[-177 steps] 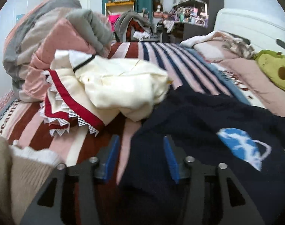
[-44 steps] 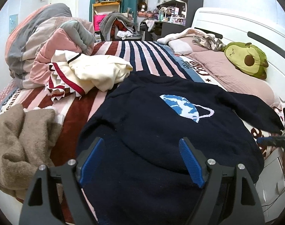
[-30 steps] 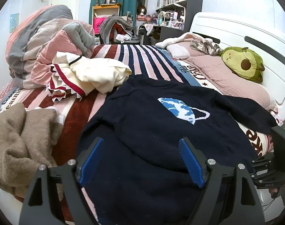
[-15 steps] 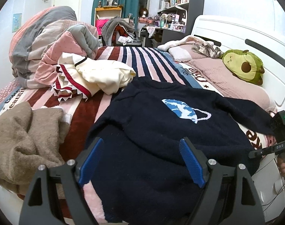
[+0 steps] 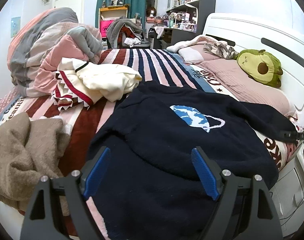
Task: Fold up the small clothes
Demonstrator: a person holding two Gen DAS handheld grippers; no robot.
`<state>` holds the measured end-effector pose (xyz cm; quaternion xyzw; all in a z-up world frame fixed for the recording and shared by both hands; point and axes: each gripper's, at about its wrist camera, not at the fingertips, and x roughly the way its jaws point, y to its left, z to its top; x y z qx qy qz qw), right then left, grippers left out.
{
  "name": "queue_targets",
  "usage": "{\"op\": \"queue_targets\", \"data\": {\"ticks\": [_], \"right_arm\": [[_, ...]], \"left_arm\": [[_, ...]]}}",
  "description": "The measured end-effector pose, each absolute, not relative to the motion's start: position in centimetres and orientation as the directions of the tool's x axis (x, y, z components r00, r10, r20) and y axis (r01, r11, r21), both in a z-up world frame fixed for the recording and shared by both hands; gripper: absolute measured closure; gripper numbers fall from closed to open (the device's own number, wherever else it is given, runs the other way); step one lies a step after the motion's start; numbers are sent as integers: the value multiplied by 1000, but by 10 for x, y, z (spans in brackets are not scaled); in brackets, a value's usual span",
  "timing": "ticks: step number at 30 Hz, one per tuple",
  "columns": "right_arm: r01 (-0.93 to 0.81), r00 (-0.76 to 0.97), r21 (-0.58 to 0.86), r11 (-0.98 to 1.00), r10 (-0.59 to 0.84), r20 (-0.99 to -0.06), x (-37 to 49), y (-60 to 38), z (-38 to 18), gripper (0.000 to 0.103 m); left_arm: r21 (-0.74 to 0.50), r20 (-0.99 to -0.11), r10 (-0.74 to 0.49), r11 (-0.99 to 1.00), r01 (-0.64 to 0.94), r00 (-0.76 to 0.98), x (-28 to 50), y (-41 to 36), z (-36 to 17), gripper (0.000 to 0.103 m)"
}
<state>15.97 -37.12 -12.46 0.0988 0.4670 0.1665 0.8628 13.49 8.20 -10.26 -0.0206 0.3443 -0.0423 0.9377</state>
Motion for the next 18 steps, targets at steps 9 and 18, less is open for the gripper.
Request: {"op": "queue_targets", "data": {"ticks": [9,18], "right_arm": [[14,506,515,857,438,-743,162,-436,-177,43],[158,776,611,776,286,-562,177,-449,-184,35]], "left_arm": [[-76,-654,-99,995,65,750,152,62,-108,23],[-55,-655,-68,998,43,752,159,62,-109,23]]}}
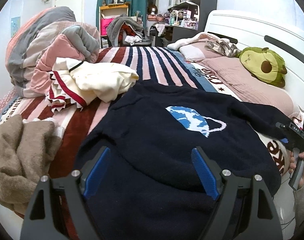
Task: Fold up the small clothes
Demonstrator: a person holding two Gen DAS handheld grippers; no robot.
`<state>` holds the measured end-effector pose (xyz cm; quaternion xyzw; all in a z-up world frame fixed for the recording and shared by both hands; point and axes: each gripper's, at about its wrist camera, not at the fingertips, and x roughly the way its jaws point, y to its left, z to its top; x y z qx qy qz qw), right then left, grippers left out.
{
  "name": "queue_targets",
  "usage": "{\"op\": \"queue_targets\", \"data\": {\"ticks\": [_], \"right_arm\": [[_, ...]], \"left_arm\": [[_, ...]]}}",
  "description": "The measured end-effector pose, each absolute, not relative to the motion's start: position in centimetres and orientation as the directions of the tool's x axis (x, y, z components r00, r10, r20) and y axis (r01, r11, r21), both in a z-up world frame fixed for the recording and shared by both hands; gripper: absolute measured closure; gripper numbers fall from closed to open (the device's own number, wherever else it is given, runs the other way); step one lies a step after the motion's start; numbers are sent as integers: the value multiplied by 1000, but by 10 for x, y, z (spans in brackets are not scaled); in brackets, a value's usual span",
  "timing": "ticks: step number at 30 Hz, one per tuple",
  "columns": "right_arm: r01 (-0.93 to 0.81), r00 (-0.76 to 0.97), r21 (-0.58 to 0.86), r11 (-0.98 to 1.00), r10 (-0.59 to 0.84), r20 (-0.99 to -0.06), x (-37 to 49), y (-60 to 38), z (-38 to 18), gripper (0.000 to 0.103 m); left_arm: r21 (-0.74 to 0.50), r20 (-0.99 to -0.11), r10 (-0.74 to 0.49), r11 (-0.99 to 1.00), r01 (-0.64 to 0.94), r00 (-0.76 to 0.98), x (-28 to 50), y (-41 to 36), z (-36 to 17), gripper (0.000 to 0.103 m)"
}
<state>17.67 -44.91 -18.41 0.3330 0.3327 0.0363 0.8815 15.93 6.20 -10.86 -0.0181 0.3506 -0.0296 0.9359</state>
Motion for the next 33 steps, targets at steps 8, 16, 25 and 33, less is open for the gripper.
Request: {"op": "queue_targets", "data": {"ticks": [8,16,25,33], "right_arm": [[217,848,555,803,126,-515,159,-450,-162,93],[-34,916,467,884,215,-340,165,-388,-85,95],[-627,628,157,763,615,-477,180,-187,-68,97],[-700,333,135,702,487,-807,175,-97,-171,92]], "left_arm": [[-80,-638,-81,996,38,765,157,72,-108,23],[-119,-589,-96,992,31,803,137,94,-95,23],[-157,-543,-88,988,2,835,107,130,-86,20],[-172,-537,-90,985,-4,838,90,148,-87,20]]}}
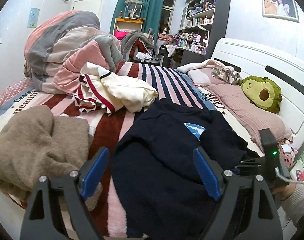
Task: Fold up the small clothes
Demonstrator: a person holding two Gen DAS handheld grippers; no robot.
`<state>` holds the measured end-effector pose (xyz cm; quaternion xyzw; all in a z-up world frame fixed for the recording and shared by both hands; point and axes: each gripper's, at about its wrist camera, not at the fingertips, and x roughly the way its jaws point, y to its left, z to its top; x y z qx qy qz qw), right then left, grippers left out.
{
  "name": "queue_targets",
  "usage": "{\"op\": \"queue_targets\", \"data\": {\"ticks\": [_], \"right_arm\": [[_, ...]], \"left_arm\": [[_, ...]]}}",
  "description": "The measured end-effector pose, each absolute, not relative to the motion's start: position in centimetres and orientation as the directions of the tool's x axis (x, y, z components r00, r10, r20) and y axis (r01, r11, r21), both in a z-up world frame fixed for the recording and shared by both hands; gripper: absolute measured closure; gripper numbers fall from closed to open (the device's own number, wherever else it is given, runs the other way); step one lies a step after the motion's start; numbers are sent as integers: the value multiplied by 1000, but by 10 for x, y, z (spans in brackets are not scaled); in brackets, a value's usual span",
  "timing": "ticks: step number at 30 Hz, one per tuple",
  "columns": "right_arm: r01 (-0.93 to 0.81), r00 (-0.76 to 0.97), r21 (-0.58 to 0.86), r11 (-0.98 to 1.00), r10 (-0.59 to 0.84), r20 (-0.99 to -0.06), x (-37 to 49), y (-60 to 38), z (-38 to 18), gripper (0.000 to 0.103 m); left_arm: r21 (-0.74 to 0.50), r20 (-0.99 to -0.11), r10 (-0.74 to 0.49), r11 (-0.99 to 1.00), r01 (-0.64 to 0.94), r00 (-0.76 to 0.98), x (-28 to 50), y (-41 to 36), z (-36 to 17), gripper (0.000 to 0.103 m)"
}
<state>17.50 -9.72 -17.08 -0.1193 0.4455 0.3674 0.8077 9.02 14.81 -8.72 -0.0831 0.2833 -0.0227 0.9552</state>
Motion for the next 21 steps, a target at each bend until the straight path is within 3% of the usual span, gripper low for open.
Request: {"op": "queue_targets", "data": {"ticks": [2,4,6,8,10,15,21], "right_arm": [[-688,329,165,707,506,-797,168,-112,-165,87],[-679,324,214,702,548,-771,161,-130,-147,75],[-675,336,262,690,603,-724,149,-152,-127,71],[-639,390,298,709,633,-669,144,-182,-109,60],[-558,478,304,773,598,-644,151,-215,-100,42],[-334,502,336,881,467,-728,188,-265,-133,40],[-274,381,555,785,619,-687,205,-275,-186,38]], "left_arm": [[-174,-534,-91,985,-4,841,88,150,-86,20],[-176,-531,-92,984,-3,842,88,149,-86,20],[-171,-533,-90,985,-3,841,88,146,-85,20],[-166,-535,-87,986,-3,841,90,142,-85,20],[-163,-534,-87,987,-2,841,91,137,-83,20],[-138,-537,-71,990,-4,841,92,125,-79,20],[-115,-561,-48,993,-20,827,102,115,-83,20]]}}
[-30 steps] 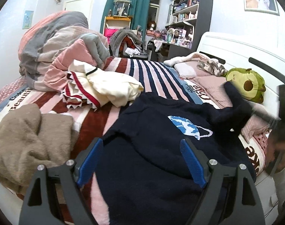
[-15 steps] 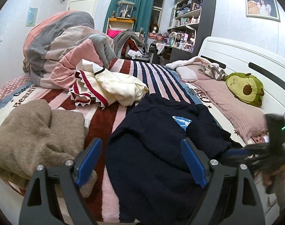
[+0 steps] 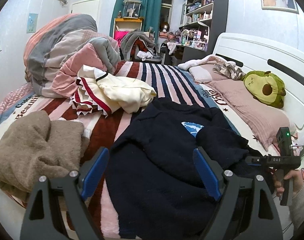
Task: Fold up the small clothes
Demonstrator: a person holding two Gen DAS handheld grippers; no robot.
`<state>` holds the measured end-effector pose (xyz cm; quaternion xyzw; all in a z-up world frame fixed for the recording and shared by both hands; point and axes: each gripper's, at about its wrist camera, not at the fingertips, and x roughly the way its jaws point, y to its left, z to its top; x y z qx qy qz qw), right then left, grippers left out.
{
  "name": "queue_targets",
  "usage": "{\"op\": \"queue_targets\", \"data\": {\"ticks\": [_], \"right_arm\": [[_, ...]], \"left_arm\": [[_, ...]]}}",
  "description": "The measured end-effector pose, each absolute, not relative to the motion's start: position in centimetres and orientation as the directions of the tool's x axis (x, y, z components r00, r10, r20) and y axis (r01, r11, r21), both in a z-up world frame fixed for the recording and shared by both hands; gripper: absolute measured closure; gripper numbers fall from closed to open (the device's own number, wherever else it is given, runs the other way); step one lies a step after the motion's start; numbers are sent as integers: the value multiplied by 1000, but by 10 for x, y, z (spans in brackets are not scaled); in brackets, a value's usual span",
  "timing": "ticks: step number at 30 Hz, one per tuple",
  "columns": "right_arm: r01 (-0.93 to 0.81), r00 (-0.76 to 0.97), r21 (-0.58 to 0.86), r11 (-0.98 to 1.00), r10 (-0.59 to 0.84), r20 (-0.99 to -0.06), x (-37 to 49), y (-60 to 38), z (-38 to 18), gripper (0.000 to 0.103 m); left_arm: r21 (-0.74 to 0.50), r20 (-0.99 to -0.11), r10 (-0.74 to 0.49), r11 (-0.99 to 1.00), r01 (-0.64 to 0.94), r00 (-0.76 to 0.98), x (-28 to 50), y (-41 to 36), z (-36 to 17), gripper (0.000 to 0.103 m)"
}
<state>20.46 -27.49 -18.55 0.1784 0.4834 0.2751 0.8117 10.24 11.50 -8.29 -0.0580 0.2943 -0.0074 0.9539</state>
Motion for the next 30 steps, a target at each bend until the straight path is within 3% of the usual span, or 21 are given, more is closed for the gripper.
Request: {"op": "queue_targets", "data": {"ticks": [6,8,10,11,13,18,23,27,30], "right_arm": [[-215,424,682,699,695,-580,225,-273,-195,34],[-185,441,701,689,696,-567,230,-272,-194,40],[-163,461,670,725,656,-598,231,-272,-192,88],[-148,476,634,759,617,-627,231,-271,-190,95],[-146,523,614,775,588,-618,226,-270,-180,97],[-283,664,543,790,570,-484,208,-256,-115,97],[-544,606,432,719,693,-391,184,-191,-54,97],[-719,390,412,560,815,-428,158,-107,-60,97],[-785,237,386,485,810,-536,138,-49,-90,97]], "left_arm": [[-105,-572,-40,994,-24,820,110,115,-87,20],[-110,-573,-38,993,-30,819,111,119,-89,20],[-117,-572,-40,993,-33,819,111,122,-90,20],[-121,-571,-42,992,-34,820,111,124,-90,20],[-132,-565,-46,991,-35,824,110,129,-91,20],[-163,-539,-53,986,-43,841,102,147,-91,20],[-177,-526,-56,983,-44,849,88,168,-93,20],[-184,-531,-50,981,-57,846,76,186,-97,20],[-185,-538,-45,980,-66,842,67,197,-100,20]]}}
